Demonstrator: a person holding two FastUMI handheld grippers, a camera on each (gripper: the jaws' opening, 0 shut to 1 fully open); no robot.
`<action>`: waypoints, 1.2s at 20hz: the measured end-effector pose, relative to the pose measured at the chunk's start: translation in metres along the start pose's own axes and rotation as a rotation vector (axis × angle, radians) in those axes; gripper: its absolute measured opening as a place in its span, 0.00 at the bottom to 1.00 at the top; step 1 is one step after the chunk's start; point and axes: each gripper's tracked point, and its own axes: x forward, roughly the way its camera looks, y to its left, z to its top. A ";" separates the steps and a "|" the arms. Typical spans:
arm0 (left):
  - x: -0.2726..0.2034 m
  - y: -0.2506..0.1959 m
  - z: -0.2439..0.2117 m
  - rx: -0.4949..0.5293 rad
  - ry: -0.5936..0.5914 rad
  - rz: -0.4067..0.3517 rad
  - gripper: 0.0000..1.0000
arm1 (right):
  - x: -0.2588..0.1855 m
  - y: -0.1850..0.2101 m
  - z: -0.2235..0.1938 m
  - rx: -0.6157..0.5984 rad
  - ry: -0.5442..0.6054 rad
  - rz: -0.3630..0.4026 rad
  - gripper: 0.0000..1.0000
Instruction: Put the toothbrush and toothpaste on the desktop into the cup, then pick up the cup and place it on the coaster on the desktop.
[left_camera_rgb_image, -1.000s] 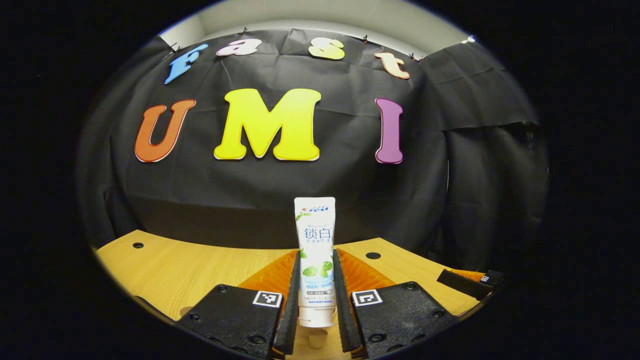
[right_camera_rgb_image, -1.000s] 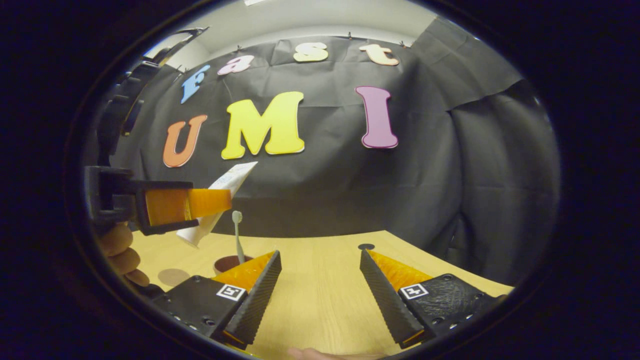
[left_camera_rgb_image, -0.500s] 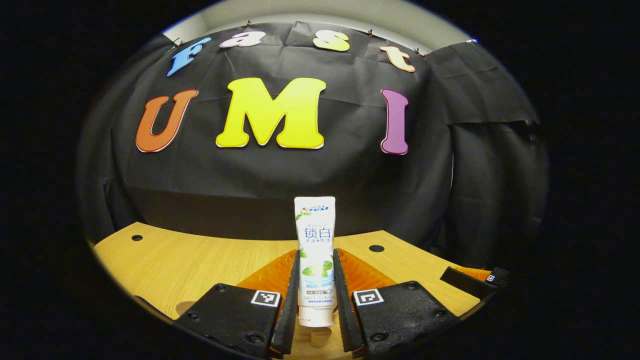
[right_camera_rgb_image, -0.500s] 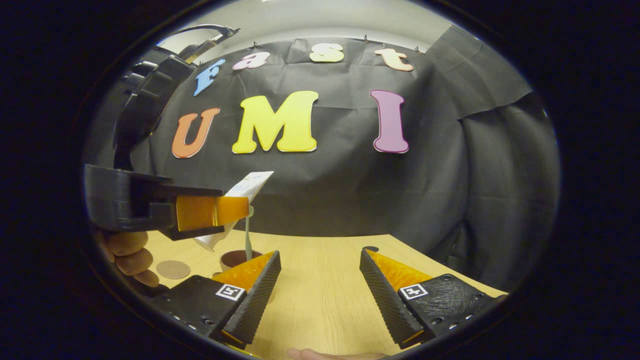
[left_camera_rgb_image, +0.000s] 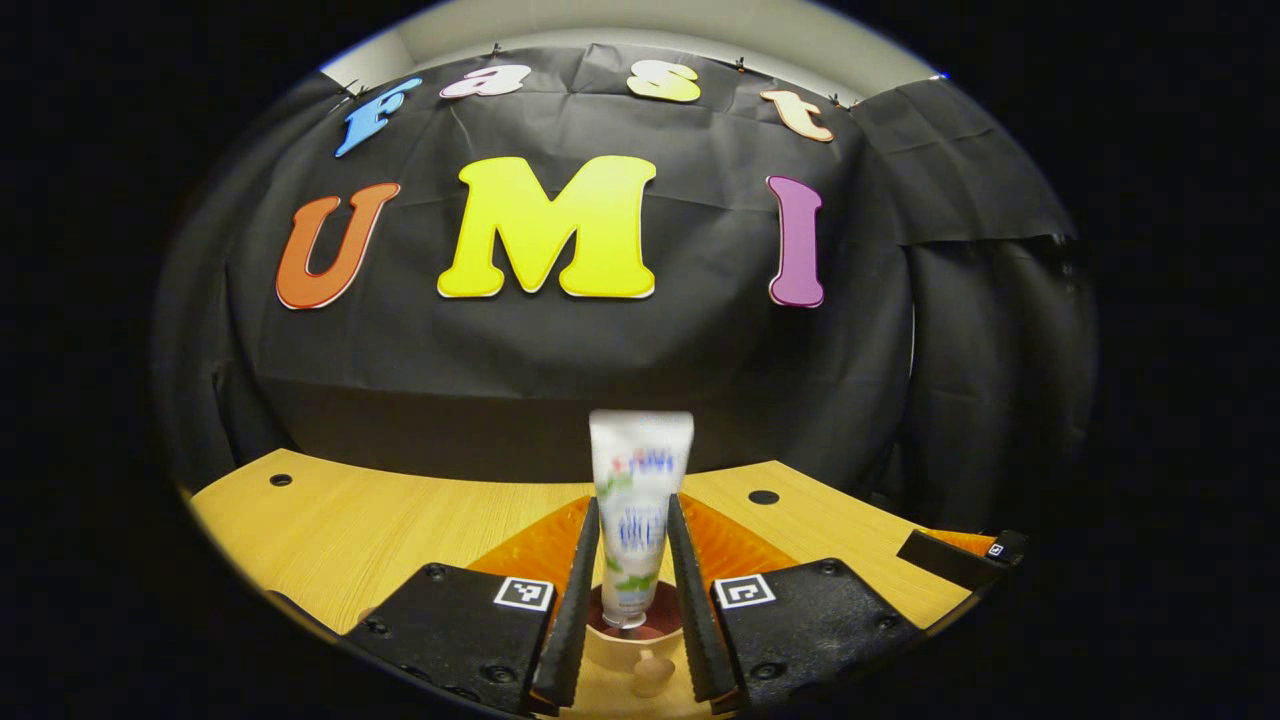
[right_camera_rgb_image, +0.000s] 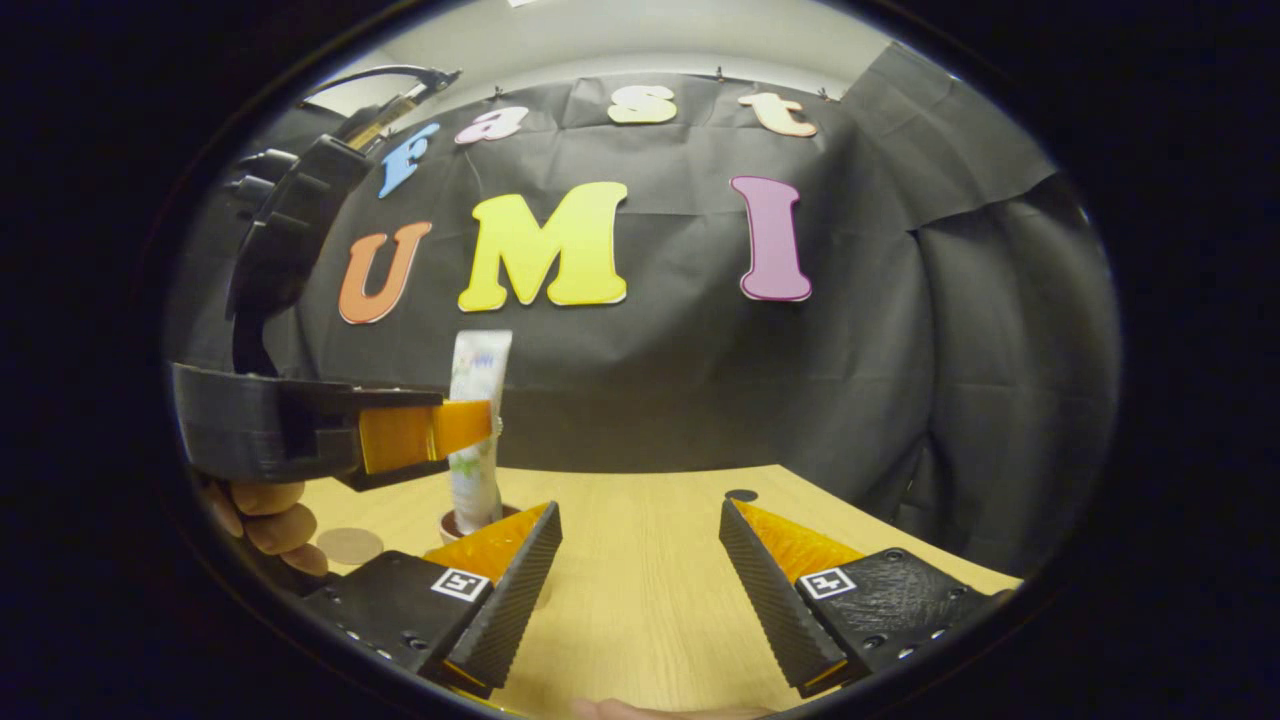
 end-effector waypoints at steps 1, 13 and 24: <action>-0.001 -0.002 0.000 -0.003 -0.002 -0.003 0.44 | 0.000 0.000 0.000 0.000 0.000 0.000 0.96; -0.024 0.015 0.013 0.025 -0.027 0.067 0.99 | -0.001 0.024 -0.010 -0.012 0.032 0.048 0.99; -0.071 0.086 0.033 0.082 -0.095 0.130 0.99 | -0.008 0.067 -0.010 -0.109 0.069 0.123 0.95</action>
